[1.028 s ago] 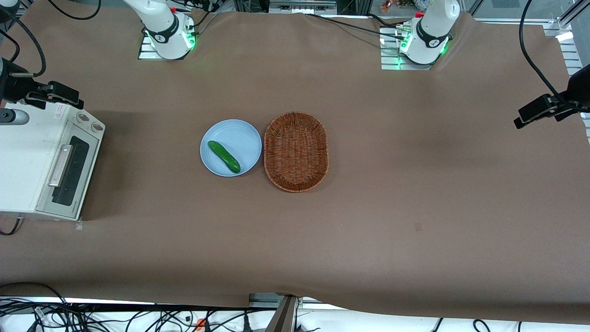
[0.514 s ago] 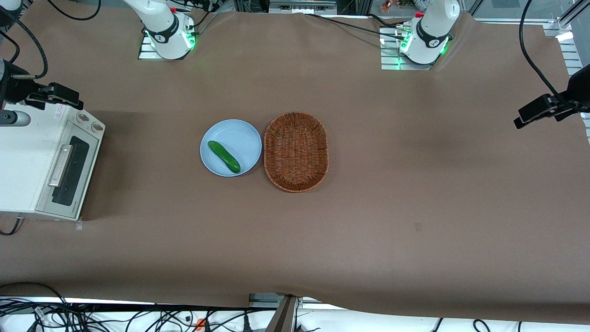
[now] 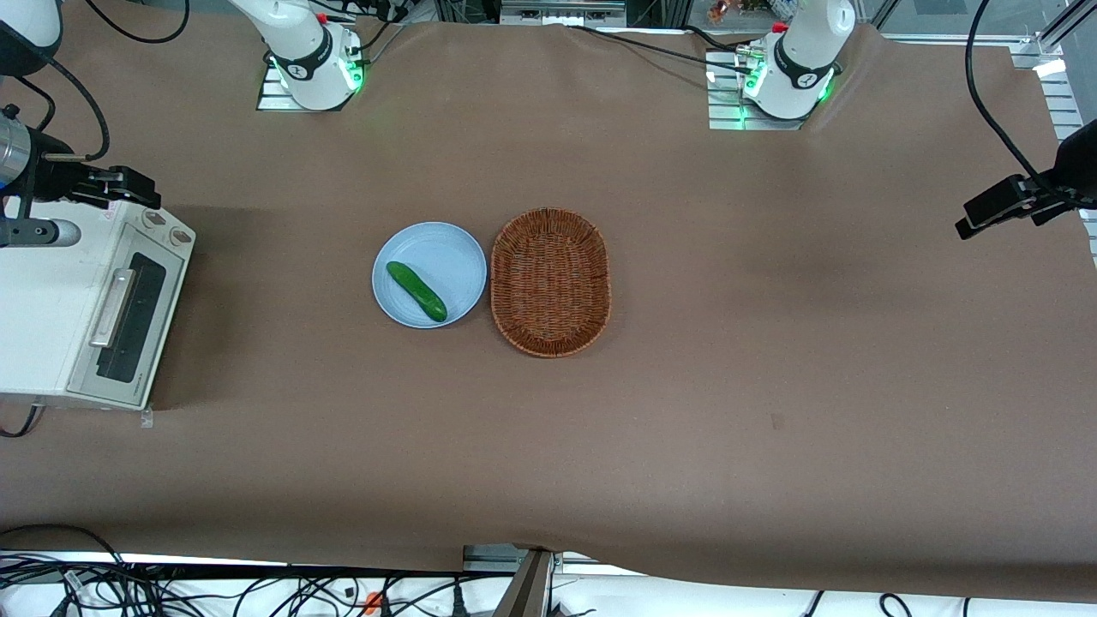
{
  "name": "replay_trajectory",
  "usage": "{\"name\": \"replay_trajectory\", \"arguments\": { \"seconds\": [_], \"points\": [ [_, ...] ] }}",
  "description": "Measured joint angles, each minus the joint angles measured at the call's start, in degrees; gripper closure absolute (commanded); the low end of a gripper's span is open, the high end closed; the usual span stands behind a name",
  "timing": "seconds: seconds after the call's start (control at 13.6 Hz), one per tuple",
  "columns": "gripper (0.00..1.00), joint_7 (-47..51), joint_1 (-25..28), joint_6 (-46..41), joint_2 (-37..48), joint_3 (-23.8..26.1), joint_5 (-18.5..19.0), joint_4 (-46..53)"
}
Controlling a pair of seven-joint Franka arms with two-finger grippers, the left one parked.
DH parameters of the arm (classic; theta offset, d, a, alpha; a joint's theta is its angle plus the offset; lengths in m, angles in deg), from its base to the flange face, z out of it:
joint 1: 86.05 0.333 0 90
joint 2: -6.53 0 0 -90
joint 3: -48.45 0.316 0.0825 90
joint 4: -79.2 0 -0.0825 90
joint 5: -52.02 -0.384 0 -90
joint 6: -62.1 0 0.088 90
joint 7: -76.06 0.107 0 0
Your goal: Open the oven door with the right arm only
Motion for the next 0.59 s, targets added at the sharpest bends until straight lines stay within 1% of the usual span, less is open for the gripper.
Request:
{"name": "replay_trajectory", "arguments": {
  "seconds": [0.22, 0.37, 0.44, 0.59],
  "points": [
    [1.00, 0.00, 0.00, -0.08, 0.00, 0.00, 0.03, 0.00],
    [1.00, 0.00, 0.00, -0.11, 0.00, 0.00, 1.19, 0.00],
    [1.00, 0.00, 0.00, -0.13, -0.01, 0.00, 3.07, 0.00],
    [1.00, 0.02, 0.03, -0.09, -0.38, 0.02, 8.78, -0.26]
  ]
}}
